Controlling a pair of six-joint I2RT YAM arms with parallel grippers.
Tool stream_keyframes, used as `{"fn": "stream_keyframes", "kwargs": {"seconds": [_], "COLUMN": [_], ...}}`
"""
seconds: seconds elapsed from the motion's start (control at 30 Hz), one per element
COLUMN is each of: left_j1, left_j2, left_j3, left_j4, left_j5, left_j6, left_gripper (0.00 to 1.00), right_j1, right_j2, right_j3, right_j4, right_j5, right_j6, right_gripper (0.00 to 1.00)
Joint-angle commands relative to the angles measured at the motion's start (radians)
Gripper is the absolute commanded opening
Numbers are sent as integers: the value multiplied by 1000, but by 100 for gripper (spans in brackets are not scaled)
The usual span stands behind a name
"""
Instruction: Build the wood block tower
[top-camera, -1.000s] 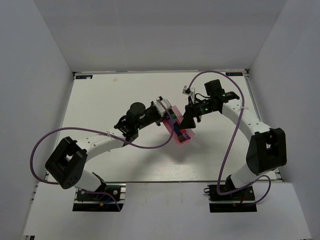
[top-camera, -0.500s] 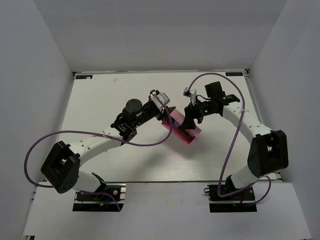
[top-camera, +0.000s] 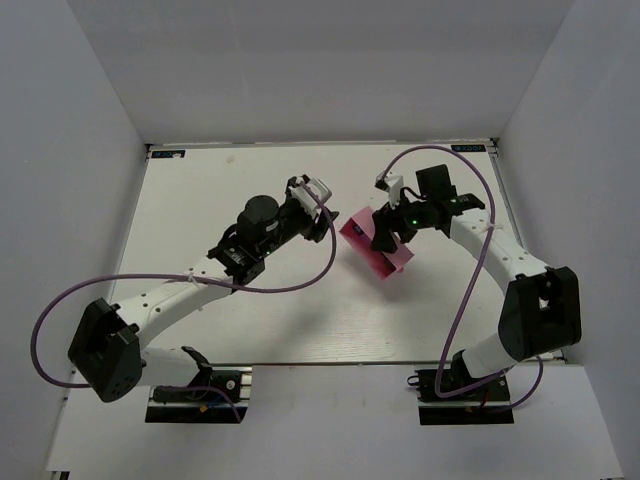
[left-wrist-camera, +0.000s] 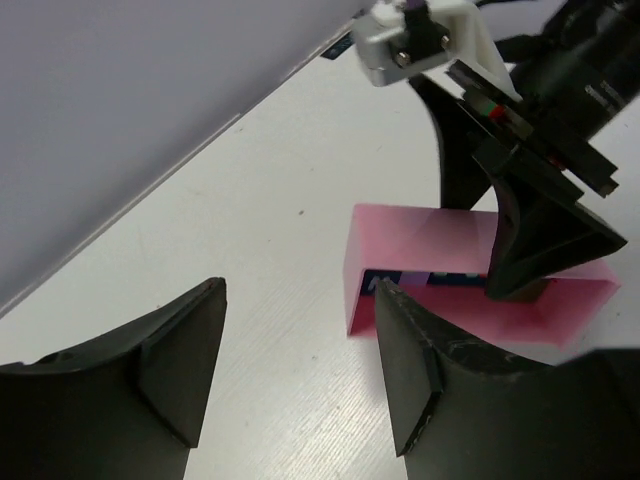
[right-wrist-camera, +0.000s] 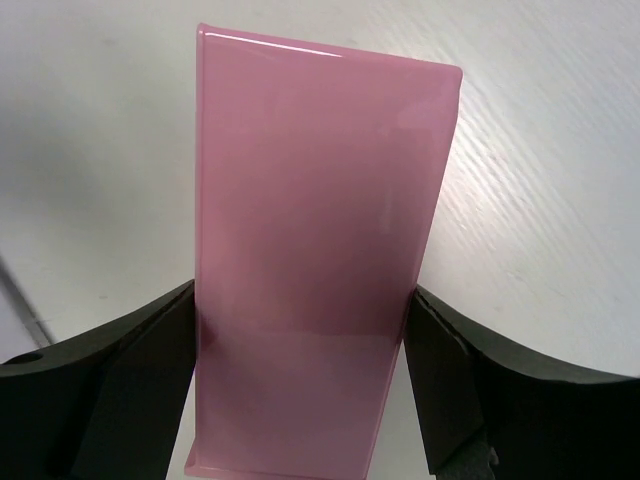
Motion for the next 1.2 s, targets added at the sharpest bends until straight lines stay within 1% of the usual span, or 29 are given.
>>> {"fn": "stream_keyframes", "kwargs": {"seconds": [0.0,0.03,0.1,0.13,0.2,0.23,0.3,0.33,0.37,0.4,0.43,0.53,0.6,0.63,0.67,0.7,0.93,1.13,1.17], "left_j1": [-4,-4,-4,-4,-4,-4,-4,-4,-4,-4,-4,-4,-4,-4,-4,-4,5,5,5], "left_j2": [-97,-111,-152,-170,-213,-265,-328,-359,-415,-440,-463,-522,-531,-546,-557,-557,-557,-548,-548], "left_j3": [92,119,142,143,123,107,45,22,0,-37,-52,-78,-98,-98,-110,-121,-121,-121,-121], "left_j4": [-204,-310,-402,-481,-538,-567,-577,-577,-577,-577,-568,-587,-588,-588,-588,-588,-598,-598,-598], "left_j5": [-134,-177,-196,-206,-206,-206,-206,-231,-245,-266,-266,-280,-280,-280,-280,-280,-234,-225,-225], "left_j6": [-85,-116,-183,-194,-216,-216,-216,-216,-204,-203,-194,-184,-184,-184,-184,-184,-184,-184,-184], "left_gripper": [71,71,71,71,71,71,71,71,73,75,76,76,76,76,76,77,77,77,77], "right_j1": [-8,-10,-8,-5,-2,-2,-2,2,1,1,4,5,5,11,19,21,56,111,119], "right_j2": [-56,-51,-27,-20,0,6,30,32,38,43,46,67,85,89,92,104,112,99,92], "right_j3": [-15,-13,-1,4,-1,4,8,10,8,4,4,11,14,4,-1,1,-16,-70,-105], "right_j4": [114,135,143,155,178,183,194,200,207,212,224,224,224,238,256,258,278,364,381], "right_j5": [204,265,355,384,470,487,564,575,618,648,659,708,724,774,788,794,854,917,937], "right_j6": [6,1,-6,-12,-23,-28,-40,-43,-45,-51,-55,-65,-66,-84,-89,-89,-112,-181,-219], "right_gripper": [0,0,0,0,0,0,0,0,0,0,0,0,0,0,0,0,0,0,0]}}
